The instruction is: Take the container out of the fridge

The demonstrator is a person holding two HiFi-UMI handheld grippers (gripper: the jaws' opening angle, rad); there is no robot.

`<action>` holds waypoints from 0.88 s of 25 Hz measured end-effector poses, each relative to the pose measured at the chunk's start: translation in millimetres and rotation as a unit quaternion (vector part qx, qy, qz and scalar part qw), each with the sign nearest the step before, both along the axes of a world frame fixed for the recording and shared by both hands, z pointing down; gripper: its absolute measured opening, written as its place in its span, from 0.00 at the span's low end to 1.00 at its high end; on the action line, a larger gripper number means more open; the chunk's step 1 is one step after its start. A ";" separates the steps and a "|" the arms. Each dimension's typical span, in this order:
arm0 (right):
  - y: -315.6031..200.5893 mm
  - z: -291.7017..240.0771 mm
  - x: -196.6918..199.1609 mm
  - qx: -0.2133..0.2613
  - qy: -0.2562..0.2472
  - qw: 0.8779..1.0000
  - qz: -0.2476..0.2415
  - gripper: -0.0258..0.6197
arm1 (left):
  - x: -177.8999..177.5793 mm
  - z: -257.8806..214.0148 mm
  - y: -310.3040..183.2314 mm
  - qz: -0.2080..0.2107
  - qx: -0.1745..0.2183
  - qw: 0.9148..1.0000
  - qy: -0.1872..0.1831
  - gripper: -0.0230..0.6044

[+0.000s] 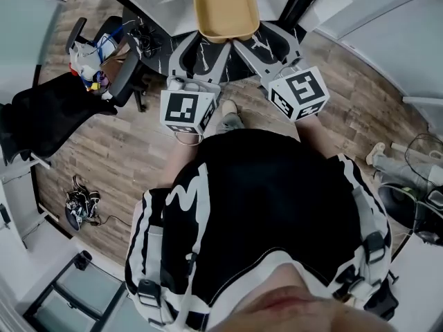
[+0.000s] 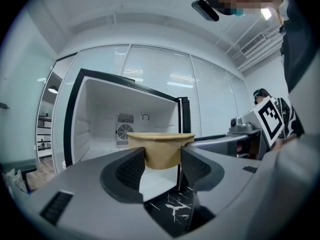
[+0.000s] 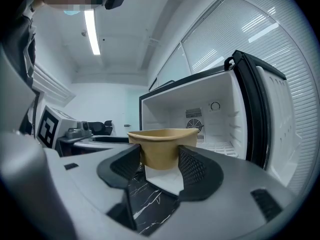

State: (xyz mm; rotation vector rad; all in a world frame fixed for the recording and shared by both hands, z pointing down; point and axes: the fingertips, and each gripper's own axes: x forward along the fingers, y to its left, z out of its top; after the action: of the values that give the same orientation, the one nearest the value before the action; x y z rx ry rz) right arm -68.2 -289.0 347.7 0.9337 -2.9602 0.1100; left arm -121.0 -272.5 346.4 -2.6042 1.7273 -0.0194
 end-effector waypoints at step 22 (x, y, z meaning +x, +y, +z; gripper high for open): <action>61.9 -3.6 33.0 0.008 -0.009 1.000 -0.009 0.42 | 32.8 -3.8 63.6 -0.010 0.012 1.000 0.001 0.40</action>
State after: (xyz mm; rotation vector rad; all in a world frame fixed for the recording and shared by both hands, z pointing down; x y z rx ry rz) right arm -35.2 -227.0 344.2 0.9139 -2.9899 0.0962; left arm -88.1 -208.9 342.6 -2.5703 1.7440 0.0052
